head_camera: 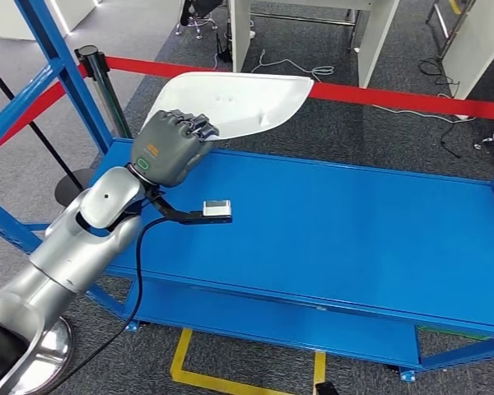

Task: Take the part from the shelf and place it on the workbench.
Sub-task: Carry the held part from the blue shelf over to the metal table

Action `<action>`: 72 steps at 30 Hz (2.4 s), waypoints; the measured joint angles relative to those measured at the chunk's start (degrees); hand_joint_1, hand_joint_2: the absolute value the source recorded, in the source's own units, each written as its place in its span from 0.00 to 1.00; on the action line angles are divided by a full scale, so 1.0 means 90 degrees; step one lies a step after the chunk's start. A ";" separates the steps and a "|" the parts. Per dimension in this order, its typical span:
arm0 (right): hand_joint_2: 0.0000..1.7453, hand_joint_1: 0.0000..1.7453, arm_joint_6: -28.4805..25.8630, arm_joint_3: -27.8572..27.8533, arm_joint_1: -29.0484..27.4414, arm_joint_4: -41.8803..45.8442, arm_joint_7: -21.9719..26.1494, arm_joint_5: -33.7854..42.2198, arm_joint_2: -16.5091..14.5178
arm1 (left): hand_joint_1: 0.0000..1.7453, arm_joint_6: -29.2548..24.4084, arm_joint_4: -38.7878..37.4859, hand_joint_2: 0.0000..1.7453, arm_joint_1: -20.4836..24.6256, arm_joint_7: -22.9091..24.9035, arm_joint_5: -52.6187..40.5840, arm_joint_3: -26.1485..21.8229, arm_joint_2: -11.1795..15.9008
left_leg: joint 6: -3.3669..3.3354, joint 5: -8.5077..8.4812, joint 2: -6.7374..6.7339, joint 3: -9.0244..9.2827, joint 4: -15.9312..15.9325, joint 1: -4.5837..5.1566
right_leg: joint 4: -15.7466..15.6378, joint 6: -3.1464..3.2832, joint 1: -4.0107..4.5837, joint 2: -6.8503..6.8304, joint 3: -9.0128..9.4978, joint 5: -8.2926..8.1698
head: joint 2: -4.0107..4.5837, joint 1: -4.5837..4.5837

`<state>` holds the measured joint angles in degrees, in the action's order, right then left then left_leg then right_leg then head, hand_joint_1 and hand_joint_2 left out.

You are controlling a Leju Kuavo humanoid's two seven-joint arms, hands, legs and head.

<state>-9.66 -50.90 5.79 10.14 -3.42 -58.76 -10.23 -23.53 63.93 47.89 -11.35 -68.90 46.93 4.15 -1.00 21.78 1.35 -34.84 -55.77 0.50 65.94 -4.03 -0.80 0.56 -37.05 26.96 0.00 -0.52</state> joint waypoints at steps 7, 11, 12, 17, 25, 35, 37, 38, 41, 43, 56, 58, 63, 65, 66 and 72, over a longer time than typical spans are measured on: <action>0.00 0.00 -0.0001 -0.0004 0.0013 0.0000 0.0010 -0.0002 -0.0026 | 1.00 0.0009 0.0011 1.00 0.0032 -0.0023 0.0016 -0.0004 -0.0008 | 0.0260 0.0126 -0.0006 -0.0187 -0.0257 -0.0006 | -0.0712 0.0281 -0.0011 0.0055 0.0310 -0.0250 | 0.0001 0.0007; 0.00 0.00 -0.0002 -0.0008 0.0012 0.0001 0.0010 -0.0002 -0.0027 | 1.00 0.0009 0.0010 1.00 0.0025 -0.0025 0.0032 -0.0001 -0.0013 | 0.0364 0.1078 -0.0056 -0.0706 -0.1720 -0.0036 | -0.0721 0.0395 -0.0005 -0.0005 0.0093 -0.0423 | 0.0000 -0.0030; 0.00 0.00 -0.0002 -0.0012 0.0011 0.0001 0.0010 -0.0002 -0.0027 | 1.00 0.0009 0.0010 1.00 0.0017 -0.0027 0.0034 0.0002 -0.0014 | 0.0366 0.1135 -0.0057 -0.0736 -0.1934 -0.0038 | -0.0720 0.0400 0.0002 -0.0017 0.0031 -0.0472 | 0.0001 -0.0029; 0.00 0.00 -0.0002 -0.0032 0.0019 0.0001 0.0010 -0.0002 -0.0027 | 1.00 0.0002 0.0022 1.00 0.0048 -0.0033 0.0037 -0.0007 -0.0020 | 0.0240 0.0642 -0.0066 0.0384 -0.0501 -0.0012 | -0.0719 0.0334 0.0039 -0.0025 -0.0227 -0.0724 | 0.0001 -0.0027; 0.00 0.00 0.0000 -0.0041 -0.0026 0.0001 0.0001 -0.0006 -0.0029 | 1.00 -0.0003 0.0041 1.00 0.0026 -0.0046 0.0053 0.0006 -0.0008 | 0.0019 0.0283 -0.0095 0.0237 -0.0045 0.0002 | 0.0198 0.0100 0.0014 -0.0036 -0.0668 0.0026 | 0.0000 0.0013; 0.00 0.00 0.0002 -0.0040 0.0026 0.0001 0.0010 -0.0043 -0.0029 | 1.00 -0.0013 0.0057 1.00 -0.0009 -0.0053 0.0071 -0.0010 0.0069 | 0.0207 -0.0320 -0.0076 -0.0362 -0.0082 0.0014 | -0.0768 0.0235 0.0059 0.0005 0.0657 0.0112 | 0.0001 0.0005; 0.00 0.00 0.0002 -0.0041 0.0025 0.0001 0.0009 -0.0055 -0.0030 | 1.00 -0.0015 0.0058 1.00 -0.0008 -0.0056 0.0083 -0.0012 0.0100 | 0.0286 -0.0243 -0.0076 -0.0426 -0.0137 -0.0001 | -0.0767 0.0330 0.0049 -0.0012 0.0561 0.0002 | 0.0000 -0.0001; 0.00 0.00 0.0002 -0.0042 0.0028 0.0001 0.0009 -0.0061 -0.0031 | 1.00 -0.0015 0.0058 1.00 -0.0010 -0.0058 0.0088 -0.0015 0.0121 | 0.0326 -0.0035 -0.0077 -0.0496 -0.0302 -0.0009 | -0.0776 0.0375 0.0036 -0.0023 0.0495 -0.0068 | 0.0000 -0.0015; 0.00 0.00 0.0007 -0.0042 0.0034 0.0001 0.0010 -0.0091 -0.0032 | 1.00 -0.0015 0.0058 1.00 -0.0014 -0.0062 0.0110 -0.0019 0.0169 | 0.0414 0.0879 -0.0083 -0.0818 -0.1460 -0.0044 | -0.0777 0.0430 0.0028 -0.0049 0.0238 -0.0285 | 0.0000 -0.0044; 0.00 0.00 0.0007 -0.0042 0.0032 0.0001 0.0010 -0.0109 -0.0032 | 1.00 -0.0015 0.0058 1.00 -0.0024 -0.0069 0.0120 -0.0018 0.0196 | 0.0440 0.0963 -0.0084 -0.0850 -0.2007 -0.0060 | -0.0773 0.0424 0.0028 -0.0067 0.0047 -0.0435 | 0.0000 -0.0044; 0.00 0.00 0.0010 -0.0042 -0.0011 0.0008 -0.0010 -0.0140 -0.0046 | 1.00 -0.0009 0.0100 1.00 -0.0044 -0.0096 0.0130 -0.0018 0.0276 | 0.0047 0.0382 -0.0105 0.0320 -0.0037 -0.0019 | 0.0376 0.0089 -0.0001 -0.0069 -0.0774 0.0116 | 0.0000 0.0001; 0.00 0.00 0.0010 -0.0042 0.0010 0.0008 -0.0009 -0.0151 -0.0046 | 1.00 -0.0006 0.0100 1.00 -0.0059 -0.0097 0.0130 -0.0016 0.0291 | 0.0043 0.0236 -0.0105 0.0141 -0.0044 -0.0005 | 0.0996 0.0096 0.0015 -0.0069 -0.0795 0.0293 | 0.0000 0.0009; 0.00 0.00 0.0010 -0.0042 0.0047 0.0009 0.0001 -0.0165 -0.0047 | 1.00 0.0008 0.0104 1.00 -0.0068 -0.0140 0.0197 -0.0027 0.0325 | 0.0129 -0.0076 -0.0093 -0.0208 -0.0084 0.0015 | -0.0401 0.0196 0.0065 -0.0042 0.0531 0.0018 | 0.0000 0.0006; 0.00 0.00 0.0016 -0.0042 0.0069 0.0009 0.0010 -0.0169 -0.0049 | 1.00 0.0022 0.0111 1.00 -0.0058 -0.0174 0.0248 -0.0030 0.0330 | 0.0196 -0.0169 -0.0097 -0.0255 -0.0087 0.0020 | -0.0804 0.0249 0.0088 -0.0021 0.0754 0.0155 | 0.0000 0.0006; 0.00 0.00 0.0017 -0.0042 0.0072 0.0008 0.0010 -0.0170 -0.0050 | 1.00 0.0031 0.0114 1.00 -0.0058 -0.0181 0.0259 -0.0028 0.0329 | 0.0230 -0.0207 -0.0099 -0.0269 -0.0080 0.0014 | -0.0822 0.0291 0.0084 -0.0017 0.0706 0.0132 | 0.0000 0.0005; 0.00 0.00 0.0122 -0.0042 0.0077 0.0008 0.0036 -0.0133 -0.0052 | 1.00 0.0065 0.0114 1.00 -0.0055 -0.0197 0.0222 -0.0014 0.0358 | 0.0446 0.0933 -0.0102 -0.0815 -0.1547 -0.0043 | -0.0859 0.0457 0.0044 -0.0102 0.0392 -0.0200 | 0.0000 -0.0045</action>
<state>-8.56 -51.28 6.48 10.21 -3.09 -59.95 -10.69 -22.95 64.96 47.40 -13.13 -66.91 46.81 7.37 3.01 30.18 0.43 -42.18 -69.70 0.11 58.21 0.08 -0.41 -0.36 -33.53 25.16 0.00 -0.93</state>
